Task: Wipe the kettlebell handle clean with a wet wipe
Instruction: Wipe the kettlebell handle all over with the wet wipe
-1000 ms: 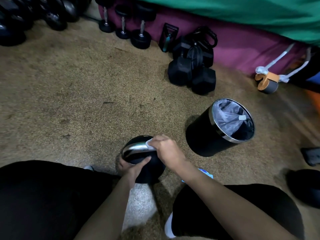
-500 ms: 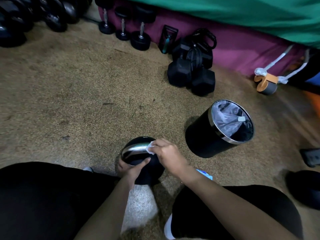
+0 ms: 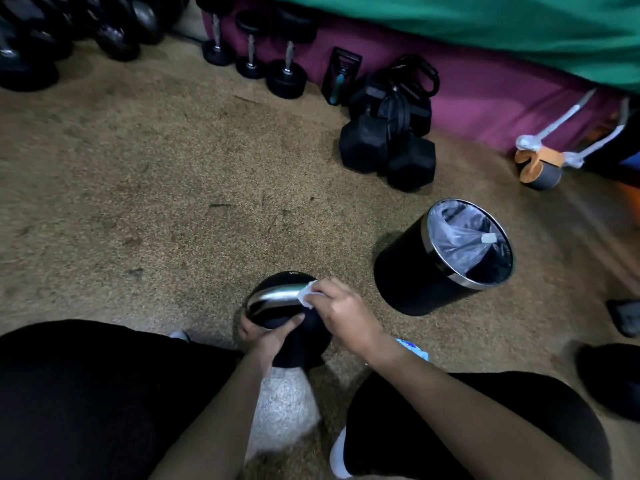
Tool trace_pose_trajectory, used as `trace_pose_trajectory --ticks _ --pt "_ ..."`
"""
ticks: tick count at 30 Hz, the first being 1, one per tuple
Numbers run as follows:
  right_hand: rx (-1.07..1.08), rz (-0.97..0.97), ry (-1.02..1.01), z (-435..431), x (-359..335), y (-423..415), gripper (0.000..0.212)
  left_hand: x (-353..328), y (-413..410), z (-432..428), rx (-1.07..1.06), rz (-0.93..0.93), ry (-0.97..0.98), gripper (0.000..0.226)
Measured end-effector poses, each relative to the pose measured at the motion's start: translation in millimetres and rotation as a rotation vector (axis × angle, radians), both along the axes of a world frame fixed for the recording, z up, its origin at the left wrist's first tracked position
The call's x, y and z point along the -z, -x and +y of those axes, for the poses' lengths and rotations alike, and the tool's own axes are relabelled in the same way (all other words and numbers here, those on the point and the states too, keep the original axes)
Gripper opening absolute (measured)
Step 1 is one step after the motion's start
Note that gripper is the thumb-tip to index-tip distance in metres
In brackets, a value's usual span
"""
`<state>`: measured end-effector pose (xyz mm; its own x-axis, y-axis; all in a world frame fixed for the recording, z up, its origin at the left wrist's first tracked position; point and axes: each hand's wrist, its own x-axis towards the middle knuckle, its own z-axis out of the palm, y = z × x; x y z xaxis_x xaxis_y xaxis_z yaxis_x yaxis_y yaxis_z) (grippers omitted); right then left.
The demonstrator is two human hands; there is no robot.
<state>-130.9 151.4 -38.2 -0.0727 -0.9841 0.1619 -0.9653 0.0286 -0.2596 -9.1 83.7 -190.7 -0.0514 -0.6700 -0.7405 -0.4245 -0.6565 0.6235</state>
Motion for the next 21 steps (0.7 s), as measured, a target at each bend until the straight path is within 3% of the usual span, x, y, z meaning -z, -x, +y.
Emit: trace_pose_trajectory --ticks 7,11,16,21 --pt "-0.097 0.061 -0.056 4.7 8.9 -2.8 0.017 3.6 -1.6 -1.0 0.009 0.014 -0.020 0.158" --pt "-0.070 0.079 -0.072 12.2 10.7 7.4 0.015 3.4 -1.1 -1.2 -0.011 0.016 0.037 0.191" --pt "-0.118 0.126 -0.027 2.2 5.4 -5.3 0.015 -7.5 -0.2 -1.7 0.021 -0.012 -0.017 0.158" --pt "-0.152 0.135 0.009 4.3 14.7 -3.4 0.019 -7.8 -1.3 -1.5 0.036 -0.038 0.000 0.143"
